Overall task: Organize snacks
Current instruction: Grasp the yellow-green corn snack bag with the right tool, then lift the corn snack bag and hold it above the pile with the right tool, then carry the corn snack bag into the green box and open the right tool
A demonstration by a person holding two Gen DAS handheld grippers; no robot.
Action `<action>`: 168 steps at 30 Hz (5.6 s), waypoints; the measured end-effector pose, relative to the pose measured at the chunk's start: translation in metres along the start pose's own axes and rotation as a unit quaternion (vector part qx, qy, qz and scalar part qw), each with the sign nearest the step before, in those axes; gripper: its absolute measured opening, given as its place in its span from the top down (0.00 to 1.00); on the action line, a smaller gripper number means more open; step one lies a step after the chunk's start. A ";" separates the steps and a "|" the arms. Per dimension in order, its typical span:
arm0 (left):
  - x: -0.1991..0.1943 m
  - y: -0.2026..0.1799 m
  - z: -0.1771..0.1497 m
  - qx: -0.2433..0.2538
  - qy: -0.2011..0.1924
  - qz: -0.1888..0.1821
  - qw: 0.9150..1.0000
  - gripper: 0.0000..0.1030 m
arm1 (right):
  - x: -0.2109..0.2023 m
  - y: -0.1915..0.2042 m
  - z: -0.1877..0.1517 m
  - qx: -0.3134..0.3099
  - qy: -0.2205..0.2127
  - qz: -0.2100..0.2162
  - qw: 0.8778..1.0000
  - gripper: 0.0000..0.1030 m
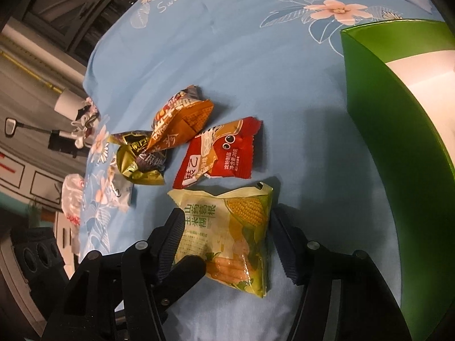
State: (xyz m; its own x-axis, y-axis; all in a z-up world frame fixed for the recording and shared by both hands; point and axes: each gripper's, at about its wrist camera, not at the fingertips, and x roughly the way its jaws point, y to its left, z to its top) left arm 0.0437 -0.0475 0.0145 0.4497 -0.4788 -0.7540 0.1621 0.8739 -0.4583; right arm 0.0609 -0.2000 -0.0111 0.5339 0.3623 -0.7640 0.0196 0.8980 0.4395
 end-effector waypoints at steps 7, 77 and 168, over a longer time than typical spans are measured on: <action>0.006 -0.008 -0.002 0.015 -0.007 -0.005 1.000 0.58 | 0.005 0.009 -0.005 -0.019 0.006 0.002 1.000 0.54; -0.094 -0.055 -0.034 0.158 -0.289 -0.004 0.944 0.61 | -0.110 0.088 -0.053 -0.194 -0.276 0.068 0.939 0.56; -0.052 -0.165 -0.023 0.157 -0.170 -0.180 0.956 0.61 | -0.186 -0.025 -0.011 -0.092 -0.221 0.007 0.971 0.57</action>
State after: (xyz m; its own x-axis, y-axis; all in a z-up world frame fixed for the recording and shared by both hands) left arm -0.0270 -0.1686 0.1187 0.5664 -0.7448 -0.3529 0.5920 0.6656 -0.4544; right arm -0.0477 -0.2872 0.1148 0.8446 0.2688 -0.4631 -0.1198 0.9378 0.3258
